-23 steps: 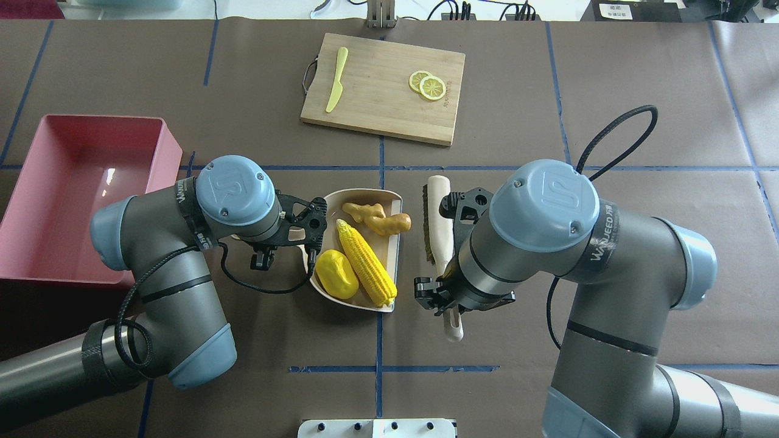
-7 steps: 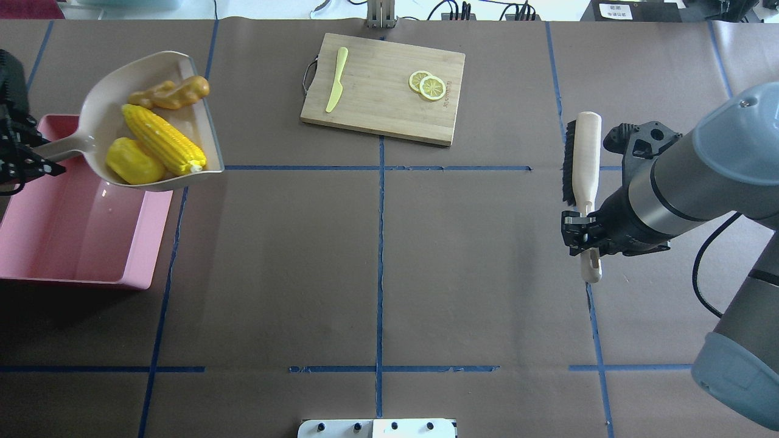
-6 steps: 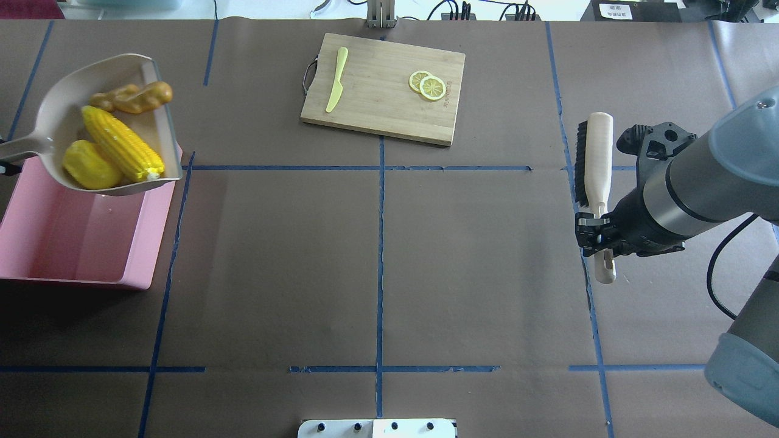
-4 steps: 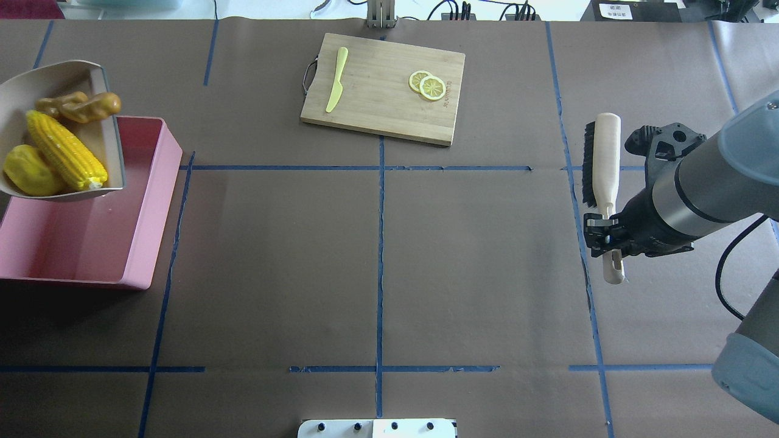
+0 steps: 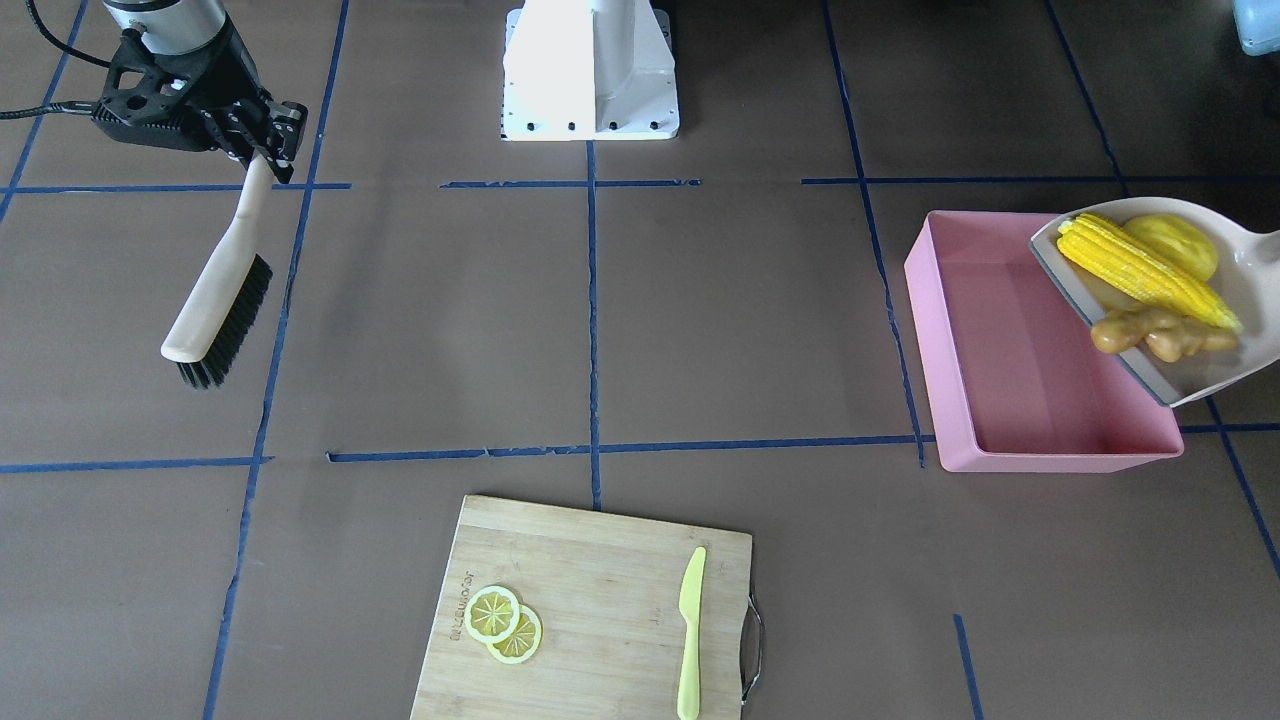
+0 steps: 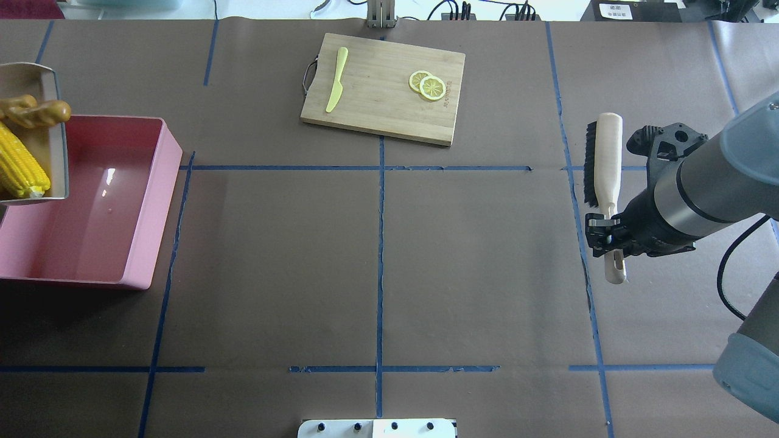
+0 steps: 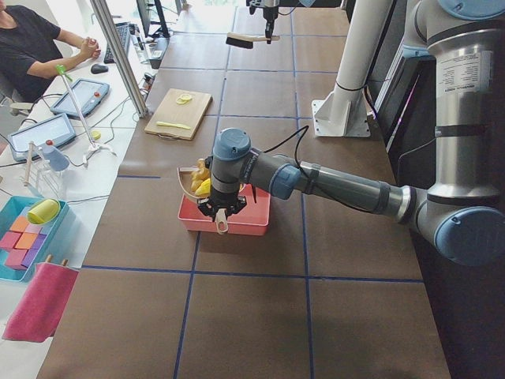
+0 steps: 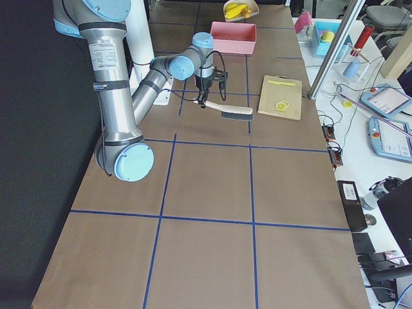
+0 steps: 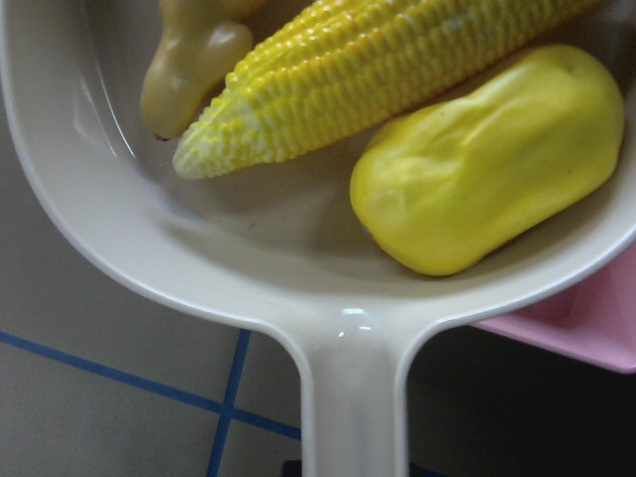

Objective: Sweep and dump trash into bin
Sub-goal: 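Tilt the dustpan with the left gripper to dump the items into the bin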

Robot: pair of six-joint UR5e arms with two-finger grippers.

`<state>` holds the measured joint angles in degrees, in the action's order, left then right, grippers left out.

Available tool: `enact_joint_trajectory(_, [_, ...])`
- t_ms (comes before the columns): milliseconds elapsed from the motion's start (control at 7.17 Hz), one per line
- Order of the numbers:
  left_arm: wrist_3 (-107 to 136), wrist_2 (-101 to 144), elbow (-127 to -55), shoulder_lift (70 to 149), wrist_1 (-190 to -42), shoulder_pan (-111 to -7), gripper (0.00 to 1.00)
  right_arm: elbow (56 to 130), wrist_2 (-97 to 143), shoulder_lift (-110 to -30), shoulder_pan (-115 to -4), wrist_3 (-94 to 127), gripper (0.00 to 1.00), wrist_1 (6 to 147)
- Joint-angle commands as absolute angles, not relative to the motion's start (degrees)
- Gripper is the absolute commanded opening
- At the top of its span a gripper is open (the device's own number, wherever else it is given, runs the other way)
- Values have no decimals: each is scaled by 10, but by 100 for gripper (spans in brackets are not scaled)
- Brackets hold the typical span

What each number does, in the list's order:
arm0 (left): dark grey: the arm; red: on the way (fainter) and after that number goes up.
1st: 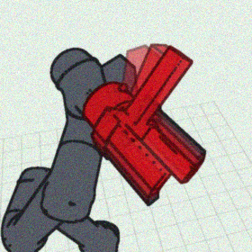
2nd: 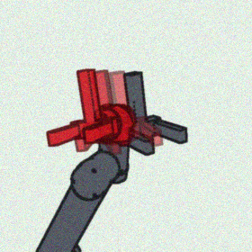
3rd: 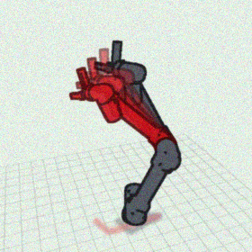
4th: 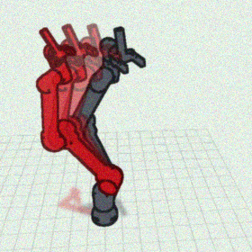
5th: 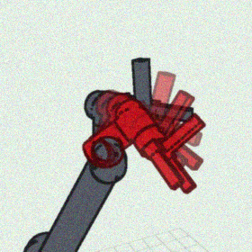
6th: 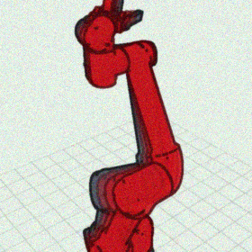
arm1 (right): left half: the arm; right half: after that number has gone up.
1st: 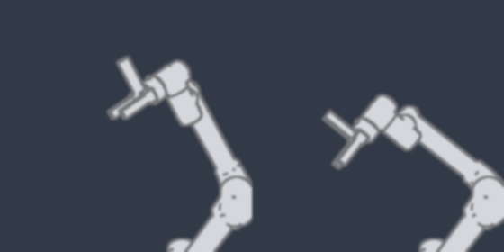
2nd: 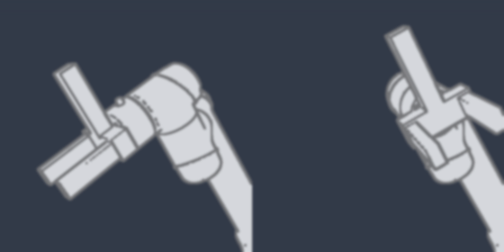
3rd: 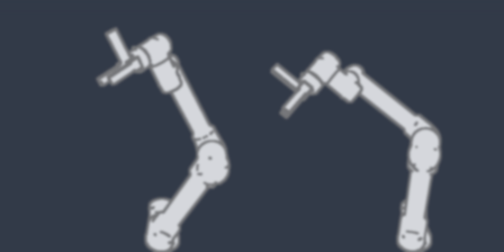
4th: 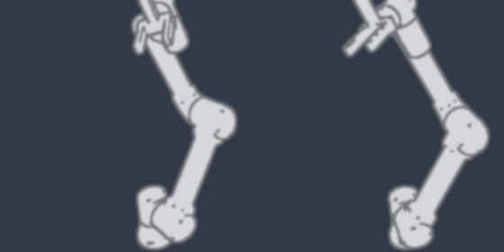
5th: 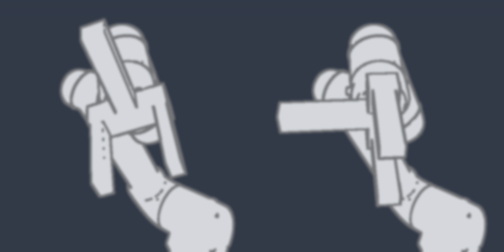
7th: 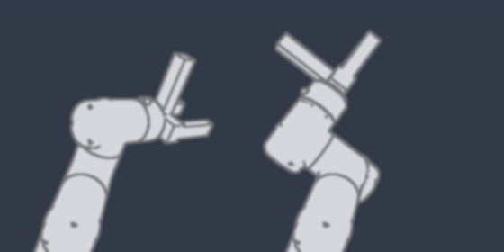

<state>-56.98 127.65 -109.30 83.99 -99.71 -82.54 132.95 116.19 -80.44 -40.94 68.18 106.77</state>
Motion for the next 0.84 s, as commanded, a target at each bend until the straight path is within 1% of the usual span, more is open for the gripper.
enact_joint_trajectory(0, [-654,1159,-1099,840,-996,-831,32,1329,1162,-805,-409,682,0,1068])
enact_joint_trajectory(697, [-844,1071,-1106,848,-987,-796,32,1330,1162,-803,-408,682,0,1067])
